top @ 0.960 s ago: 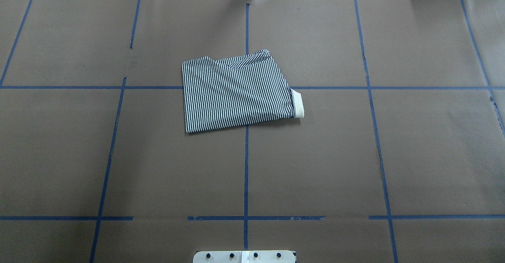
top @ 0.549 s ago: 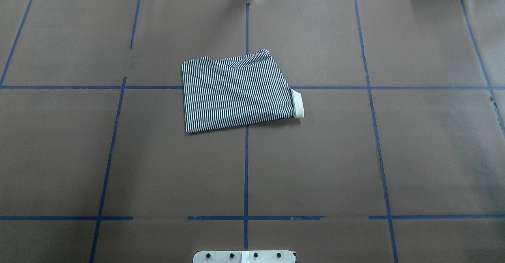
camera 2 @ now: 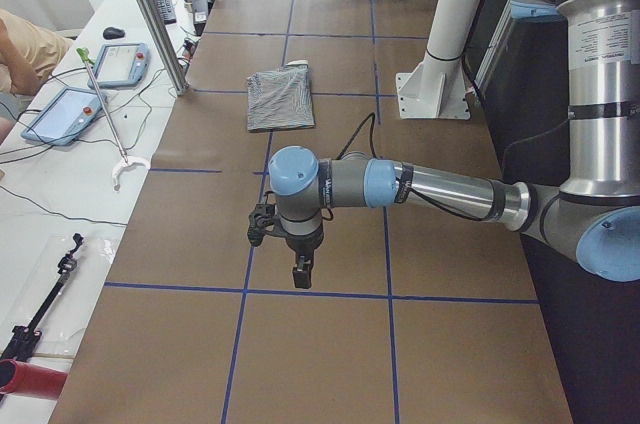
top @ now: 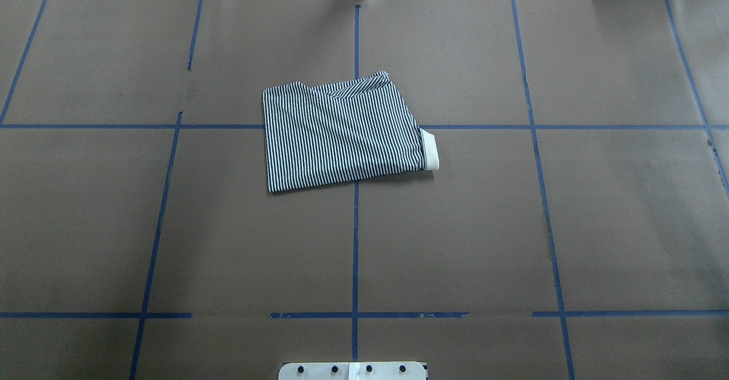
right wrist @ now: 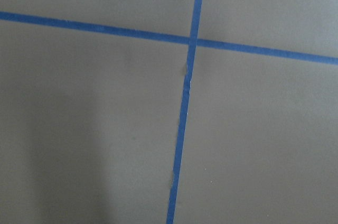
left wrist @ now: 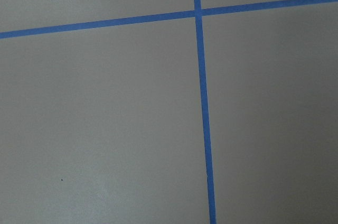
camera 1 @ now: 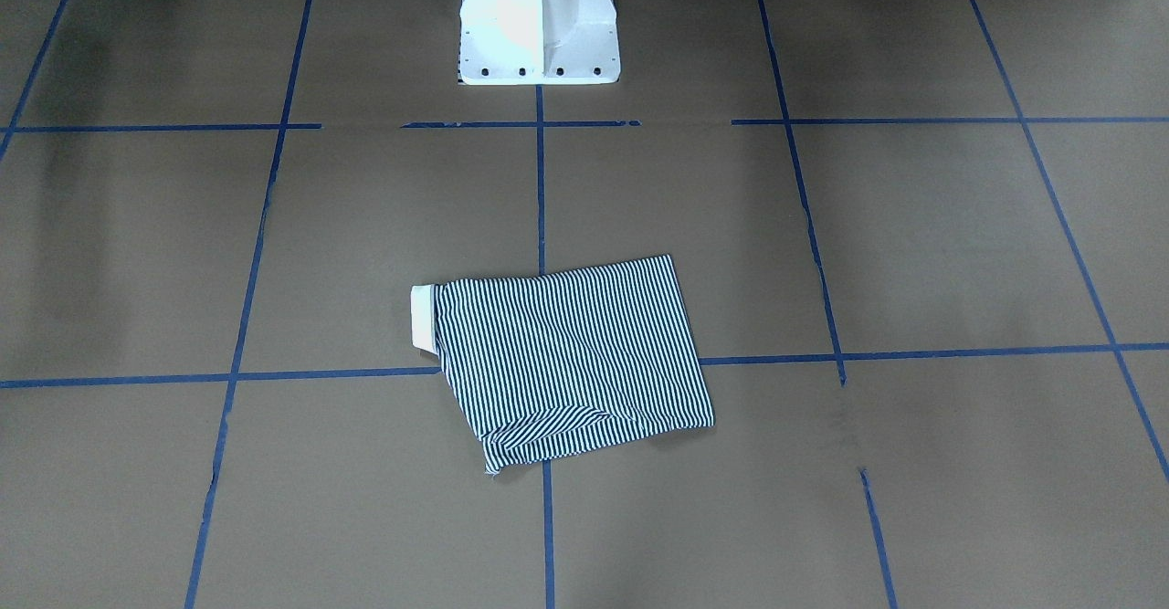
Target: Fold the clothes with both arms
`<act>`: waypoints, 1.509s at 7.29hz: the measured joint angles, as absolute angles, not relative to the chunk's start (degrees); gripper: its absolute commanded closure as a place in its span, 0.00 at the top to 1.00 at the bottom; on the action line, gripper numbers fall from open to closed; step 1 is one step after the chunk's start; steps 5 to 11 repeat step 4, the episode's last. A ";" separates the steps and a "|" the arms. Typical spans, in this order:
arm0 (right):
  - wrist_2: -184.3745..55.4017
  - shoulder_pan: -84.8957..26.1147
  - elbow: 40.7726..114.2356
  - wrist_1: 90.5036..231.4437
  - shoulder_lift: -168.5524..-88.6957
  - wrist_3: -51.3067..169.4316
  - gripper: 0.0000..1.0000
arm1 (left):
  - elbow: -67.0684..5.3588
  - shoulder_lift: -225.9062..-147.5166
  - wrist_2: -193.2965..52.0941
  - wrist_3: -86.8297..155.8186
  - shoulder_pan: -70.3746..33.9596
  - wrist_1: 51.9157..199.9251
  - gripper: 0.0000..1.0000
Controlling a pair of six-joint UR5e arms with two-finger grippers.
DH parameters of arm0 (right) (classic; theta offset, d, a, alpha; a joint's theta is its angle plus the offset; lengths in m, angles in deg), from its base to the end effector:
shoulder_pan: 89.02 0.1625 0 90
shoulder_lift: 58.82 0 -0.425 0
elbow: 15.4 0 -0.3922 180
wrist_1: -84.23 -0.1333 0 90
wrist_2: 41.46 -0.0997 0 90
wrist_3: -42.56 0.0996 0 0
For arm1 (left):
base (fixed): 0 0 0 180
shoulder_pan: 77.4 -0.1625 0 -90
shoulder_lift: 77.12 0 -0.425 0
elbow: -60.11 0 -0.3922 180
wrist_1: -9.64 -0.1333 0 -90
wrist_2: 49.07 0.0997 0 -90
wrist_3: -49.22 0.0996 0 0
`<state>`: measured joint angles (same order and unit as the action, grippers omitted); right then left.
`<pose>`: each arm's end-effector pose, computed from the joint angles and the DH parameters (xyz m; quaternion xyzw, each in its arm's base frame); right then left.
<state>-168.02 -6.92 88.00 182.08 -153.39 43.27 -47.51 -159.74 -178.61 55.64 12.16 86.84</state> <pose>0.0108 -0.4606 0.6042 -0.0154 -0.3134 -0.0622 0.9475 -0.0666 -0.4281 0.5954 -0.0034 0.3388 0.0487 0.9396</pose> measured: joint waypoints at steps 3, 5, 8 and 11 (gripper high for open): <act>-170.34 -6.08 88.10 180.01 -156.49 41.03 1.00 | -47.50 -160.09 -178.64 55.64 12.16 87.04 1.00; -170.82 -5.78 88.17 179.96 -156.63 40.94 1.00 | -47.50 -160.18 -178.79 55.66 12.16 87.03 1.00; -170.82 -5.78 88.17 179.96 -156.63 40.94 1.00 | -47.50 -160.18 -178.79 55.66 12.16 87.03 1.00; -170.82 -5.78 88.17 179.96 -156.63 40.94 1.00 | -47.50 -160.18 -178.79 55.66 12.16 87.03 1.00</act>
